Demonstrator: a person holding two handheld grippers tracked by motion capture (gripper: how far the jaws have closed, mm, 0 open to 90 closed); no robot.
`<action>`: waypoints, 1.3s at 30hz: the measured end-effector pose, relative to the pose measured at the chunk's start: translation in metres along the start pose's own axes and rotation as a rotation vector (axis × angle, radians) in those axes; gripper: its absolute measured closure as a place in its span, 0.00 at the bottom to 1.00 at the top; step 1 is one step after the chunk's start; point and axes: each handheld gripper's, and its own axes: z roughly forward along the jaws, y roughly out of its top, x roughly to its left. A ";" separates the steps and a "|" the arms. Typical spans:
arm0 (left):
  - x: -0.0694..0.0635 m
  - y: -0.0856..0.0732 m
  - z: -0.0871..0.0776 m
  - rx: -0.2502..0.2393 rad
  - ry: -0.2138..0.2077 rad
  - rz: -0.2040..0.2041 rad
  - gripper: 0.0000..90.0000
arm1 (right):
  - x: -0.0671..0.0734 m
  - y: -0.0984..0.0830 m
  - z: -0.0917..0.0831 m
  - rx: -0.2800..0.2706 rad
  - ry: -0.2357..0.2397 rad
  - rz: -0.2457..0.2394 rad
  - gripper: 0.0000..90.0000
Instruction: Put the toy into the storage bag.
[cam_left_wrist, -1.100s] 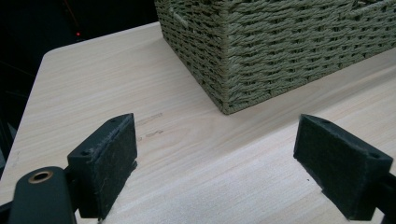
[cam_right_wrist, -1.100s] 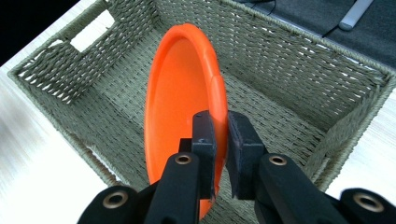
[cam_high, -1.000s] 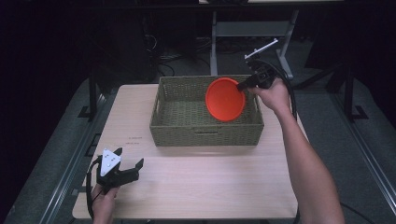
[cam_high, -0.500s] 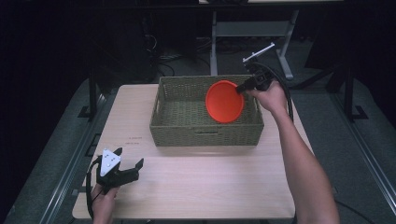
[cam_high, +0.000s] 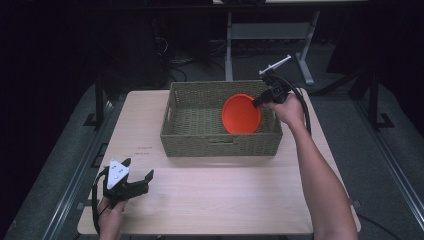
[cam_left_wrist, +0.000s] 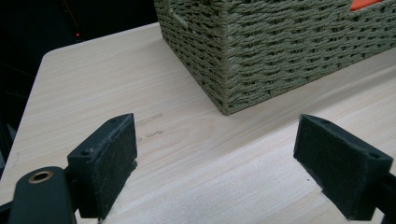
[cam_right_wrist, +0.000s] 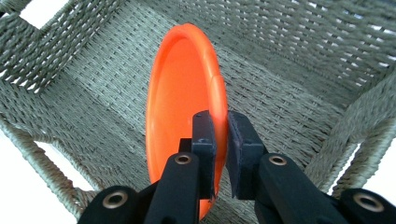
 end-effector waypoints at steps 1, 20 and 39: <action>0.000 0.000 0.000 0.000 0.000 0.000 0.14 | 0.000 0.000 0.000 0.000 0.000 0.000 0.91; 0.001 0.000 -0.001 0.001 -0.004 0.000 0.14 | 0.004 0.001 0.017 0.036 0.024 -0.010 0.91; 0.001 0.000 -0.001 0.000 -0.003 -0.007 0.14 | -0.006 -0.010 0.034 0.072 0.033 0.027 0.91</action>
